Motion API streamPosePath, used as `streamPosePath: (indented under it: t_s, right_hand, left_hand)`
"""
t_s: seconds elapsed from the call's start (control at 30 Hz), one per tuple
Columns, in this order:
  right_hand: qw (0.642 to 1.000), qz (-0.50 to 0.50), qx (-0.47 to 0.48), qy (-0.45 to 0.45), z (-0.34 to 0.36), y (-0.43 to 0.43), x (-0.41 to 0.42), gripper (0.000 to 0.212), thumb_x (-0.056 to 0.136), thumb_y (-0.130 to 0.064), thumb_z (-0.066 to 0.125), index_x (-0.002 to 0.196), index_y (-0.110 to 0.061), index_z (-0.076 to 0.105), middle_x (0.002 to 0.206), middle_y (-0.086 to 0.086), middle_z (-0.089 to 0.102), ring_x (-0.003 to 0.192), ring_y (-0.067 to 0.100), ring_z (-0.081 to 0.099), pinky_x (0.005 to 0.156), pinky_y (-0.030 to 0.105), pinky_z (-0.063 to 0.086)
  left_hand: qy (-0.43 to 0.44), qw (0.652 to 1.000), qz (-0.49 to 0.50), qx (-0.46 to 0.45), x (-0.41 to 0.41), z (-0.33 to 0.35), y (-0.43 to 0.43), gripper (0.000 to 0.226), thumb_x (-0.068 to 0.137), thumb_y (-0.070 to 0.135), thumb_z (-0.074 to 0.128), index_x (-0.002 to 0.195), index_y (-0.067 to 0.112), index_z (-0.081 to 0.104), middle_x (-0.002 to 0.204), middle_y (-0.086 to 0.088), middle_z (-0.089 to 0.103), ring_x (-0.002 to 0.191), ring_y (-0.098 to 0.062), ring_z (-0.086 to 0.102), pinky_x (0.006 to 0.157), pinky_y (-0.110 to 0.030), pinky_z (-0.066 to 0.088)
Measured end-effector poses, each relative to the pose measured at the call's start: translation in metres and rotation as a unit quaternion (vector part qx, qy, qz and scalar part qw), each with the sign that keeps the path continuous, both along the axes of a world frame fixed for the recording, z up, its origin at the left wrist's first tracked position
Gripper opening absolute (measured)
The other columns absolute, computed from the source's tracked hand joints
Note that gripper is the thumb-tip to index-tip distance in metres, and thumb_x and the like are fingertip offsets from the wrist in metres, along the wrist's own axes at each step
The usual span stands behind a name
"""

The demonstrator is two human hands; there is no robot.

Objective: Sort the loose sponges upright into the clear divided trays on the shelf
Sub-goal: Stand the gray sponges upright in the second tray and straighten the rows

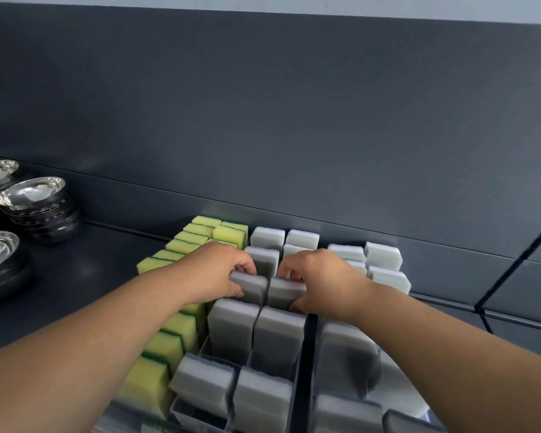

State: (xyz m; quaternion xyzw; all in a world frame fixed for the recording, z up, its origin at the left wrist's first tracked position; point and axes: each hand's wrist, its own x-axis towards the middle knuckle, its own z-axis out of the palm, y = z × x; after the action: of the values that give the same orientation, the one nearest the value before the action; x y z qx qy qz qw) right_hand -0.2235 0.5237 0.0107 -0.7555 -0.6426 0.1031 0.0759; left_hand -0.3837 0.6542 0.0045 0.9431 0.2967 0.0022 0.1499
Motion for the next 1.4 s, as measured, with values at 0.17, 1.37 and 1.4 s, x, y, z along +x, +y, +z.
streamPosePath:
  t_s: [0.17, 1.37, 1.4]
  right_hand:
    - [0.999, -0.011, 0.028, 0.011, -0.002, -0.002, 0.0, 0.047, 0.069, -0.025, 0.077, 0.112, -0.032, 0.059, 0.103, -0.009, 0.06, 0.095, 0.014, 0.058, 0.082, 0.033, 0.053]
    - [0.997, -0.069, -0.016, -0.014, 0.0, -0.042, -0.061, 0.05, 0.076, -0.032, 0.074, 0.123, -0.028, 0.058, 0.117, -0.004, 0.064, 0.108, 0.017, 0.058, 0.093, 0.034, 0.05]
    - [0.997, -0.075, -0.015, -0.012, 0.0, -0.043, -0.062, 0.05, 0.076, -0.032, 0.074, 0.124, -0.028, 0.058, 0.118, -0.004, 0.063, 0.109, 0.017, 0.057, 0.093, 0.034, 0.05]
  left_hand:
    - [0.002, 1.0, 0.013, 0.0, -0.001, -0.002, -0.001, 0.04, 0.076, 0.03, 0.076, 0.113, 0.038, 0.063, 0.108, 0.012, 0.063, 0.103, -0.01, 0.056, 0.085, -0.024, 0.046]
    - [0.017, 0.996, -0.089, 0.016, -0.049, -0.001, -0.02, 0.046, 0.078, 0.038, 0.073, 0.121, 0.039, 0.059, 0.116, 0.013, 0.062, 0.104, -0.01, 0.056, 0.091, -0.029, 0.047]
    - [0.017, 0.995, -0.092, 0.02, -0.05, -0.002, -0.02, 0.046, 0.078, 0.038, 0.073, 0.122, 0.039, 0.058, 0.118, 0.013, 0.062, 0.106, -0.01, 0.055, 0.092, -0.029, 0.046]
